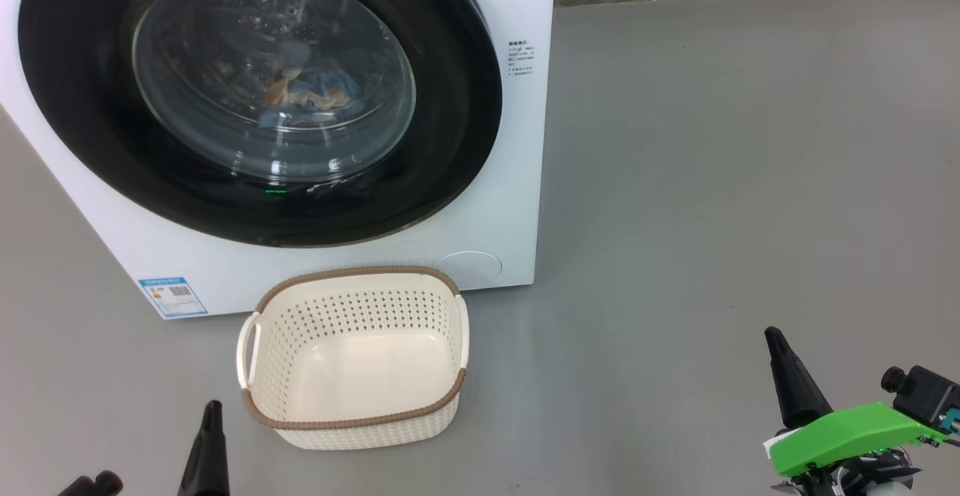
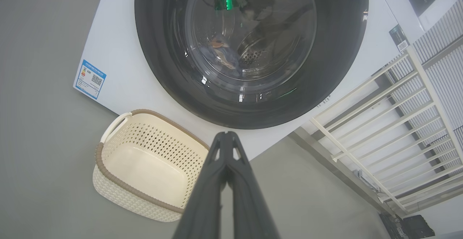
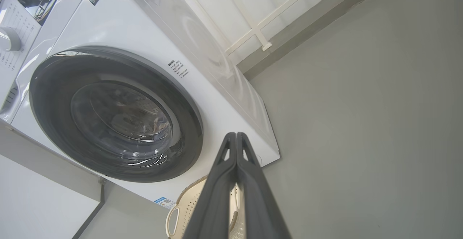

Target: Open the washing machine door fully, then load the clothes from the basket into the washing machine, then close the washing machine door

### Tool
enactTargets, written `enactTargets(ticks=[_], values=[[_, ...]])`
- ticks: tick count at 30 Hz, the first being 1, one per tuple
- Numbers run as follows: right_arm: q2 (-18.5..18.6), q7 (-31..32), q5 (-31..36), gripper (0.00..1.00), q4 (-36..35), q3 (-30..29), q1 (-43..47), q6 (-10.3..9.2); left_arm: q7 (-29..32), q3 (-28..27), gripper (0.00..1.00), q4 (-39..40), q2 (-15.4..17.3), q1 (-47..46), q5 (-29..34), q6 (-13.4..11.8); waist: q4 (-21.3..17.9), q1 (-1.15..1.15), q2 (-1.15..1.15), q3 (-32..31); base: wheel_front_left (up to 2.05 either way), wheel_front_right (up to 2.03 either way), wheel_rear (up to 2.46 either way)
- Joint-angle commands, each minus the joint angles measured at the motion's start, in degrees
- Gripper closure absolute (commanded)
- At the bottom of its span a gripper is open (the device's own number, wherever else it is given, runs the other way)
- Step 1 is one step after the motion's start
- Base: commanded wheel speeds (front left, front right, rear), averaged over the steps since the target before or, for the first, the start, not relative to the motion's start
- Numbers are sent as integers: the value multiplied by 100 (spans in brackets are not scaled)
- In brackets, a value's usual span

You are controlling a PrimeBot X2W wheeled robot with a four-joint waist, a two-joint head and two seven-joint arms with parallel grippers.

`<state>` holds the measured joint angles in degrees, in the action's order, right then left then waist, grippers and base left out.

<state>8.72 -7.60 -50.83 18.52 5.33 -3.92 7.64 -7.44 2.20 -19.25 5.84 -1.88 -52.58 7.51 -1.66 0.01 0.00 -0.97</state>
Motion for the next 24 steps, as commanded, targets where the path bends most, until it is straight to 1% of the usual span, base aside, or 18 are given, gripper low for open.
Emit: enactTargets(ticks=[1, 24], values=[[41, 41, -181, 100, -171, -42, -200, -5, 46, -120, 100, 181, 46, -228, -150, 0, 3, 0, 0, 2, 0, 0, 0], [-127, 413, -1269, 100, -248, -352, -207, -8, 417, -328, 100, 274, -48, -284, -1194, -1, 47, 0, 0, 33, 0, 0, 0]])
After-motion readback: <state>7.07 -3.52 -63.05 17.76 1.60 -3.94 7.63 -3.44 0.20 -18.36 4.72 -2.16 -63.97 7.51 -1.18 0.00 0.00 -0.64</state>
